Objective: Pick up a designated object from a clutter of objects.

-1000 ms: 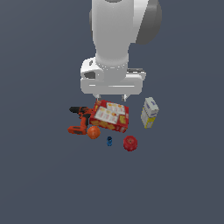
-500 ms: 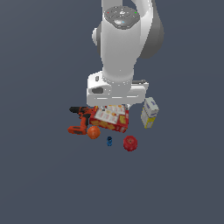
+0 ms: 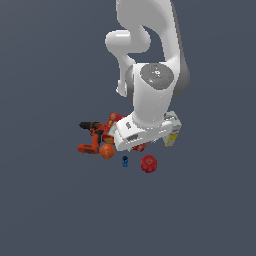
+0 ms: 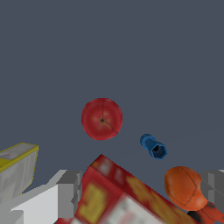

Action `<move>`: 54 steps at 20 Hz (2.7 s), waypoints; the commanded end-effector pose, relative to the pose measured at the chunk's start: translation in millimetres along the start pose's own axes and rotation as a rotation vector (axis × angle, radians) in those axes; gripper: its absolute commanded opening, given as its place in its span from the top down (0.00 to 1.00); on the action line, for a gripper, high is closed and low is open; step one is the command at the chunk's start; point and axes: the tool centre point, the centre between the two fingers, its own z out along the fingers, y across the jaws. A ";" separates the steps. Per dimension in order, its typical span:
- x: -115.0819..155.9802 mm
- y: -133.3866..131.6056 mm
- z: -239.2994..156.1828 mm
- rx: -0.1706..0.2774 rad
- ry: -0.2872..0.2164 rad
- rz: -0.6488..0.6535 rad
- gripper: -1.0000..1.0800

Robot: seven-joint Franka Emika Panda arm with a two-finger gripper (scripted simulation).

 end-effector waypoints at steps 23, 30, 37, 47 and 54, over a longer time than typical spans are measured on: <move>32.7 -36.7 97.1 0.013 0.032 -0.262 0.04; 33.6 -37.7 129.9 0.013 0.033 -0.265 0.04; 34.7 -37.8 134.3 0.013 0.034 -0.265 1.00; 34.3 -36.8 132.2 0.012 0.034 -0.264 1.00; 33.7 -41.9 110.0 0.012 0.034 -0.264 1.00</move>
